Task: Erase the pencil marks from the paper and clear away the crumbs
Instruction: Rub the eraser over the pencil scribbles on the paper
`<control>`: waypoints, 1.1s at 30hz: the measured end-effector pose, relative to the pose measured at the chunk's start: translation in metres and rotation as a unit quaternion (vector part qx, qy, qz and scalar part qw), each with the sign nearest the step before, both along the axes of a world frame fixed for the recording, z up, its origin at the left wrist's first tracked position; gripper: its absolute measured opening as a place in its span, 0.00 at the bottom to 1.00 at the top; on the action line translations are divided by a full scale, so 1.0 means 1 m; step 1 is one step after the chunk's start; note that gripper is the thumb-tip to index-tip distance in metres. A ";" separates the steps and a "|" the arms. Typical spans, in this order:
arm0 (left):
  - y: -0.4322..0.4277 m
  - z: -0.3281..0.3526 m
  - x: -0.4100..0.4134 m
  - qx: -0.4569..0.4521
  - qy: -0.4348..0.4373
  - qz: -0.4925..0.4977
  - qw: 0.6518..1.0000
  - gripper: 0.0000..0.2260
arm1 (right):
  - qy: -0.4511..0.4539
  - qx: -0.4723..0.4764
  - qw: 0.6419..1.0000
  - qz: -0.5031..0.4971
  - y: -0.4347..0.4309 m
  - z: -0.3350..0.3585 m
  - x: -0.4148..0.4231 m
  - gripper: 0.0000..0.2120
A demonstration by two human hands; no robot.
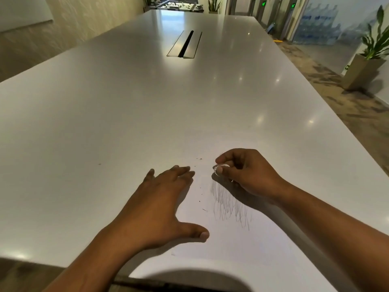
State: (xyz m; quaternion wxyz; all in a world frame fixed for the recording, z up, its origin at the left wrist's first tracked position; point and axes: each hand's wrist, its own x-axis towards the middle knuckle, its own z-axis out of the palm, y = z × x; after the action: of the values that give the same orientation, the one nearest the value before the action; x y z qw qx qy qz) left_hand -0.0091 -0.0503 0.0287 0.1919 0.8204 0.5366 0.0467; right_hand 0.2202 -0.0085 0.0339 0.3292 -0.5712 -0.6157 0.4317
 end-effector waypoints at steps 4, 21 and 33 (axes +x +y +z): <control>0.000 -0.012 0.004 -0.007 0.013 0.005 1.000 0.58 | 0.090 -0.022 0.996 -0.001 -0.008 -0.003 -0.001 0.04; -0.003 -0.016 0.007 -0.018 -0.025 0.051 0.998 0.70 | -0.345 0.255 0.874 0.229 -0.024 -0.001 -0.034 0.06; 0.000 -0.008 0.012 -0.024 0.012 0.044 0.999 0.70 | -0.383 0.305 0.842 0.227 -0.014 -0.002 -0.038 0.06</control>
State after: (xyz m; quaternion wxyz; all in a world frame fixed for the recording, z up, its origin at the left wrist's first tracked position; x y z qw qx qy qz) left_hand 0.0029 -0.0502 0.0208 0.2029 0.7916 0.5754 0.0327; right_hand 0.1819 -0.0223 0.0317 0.1174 -0.4060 -0.9058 0.0311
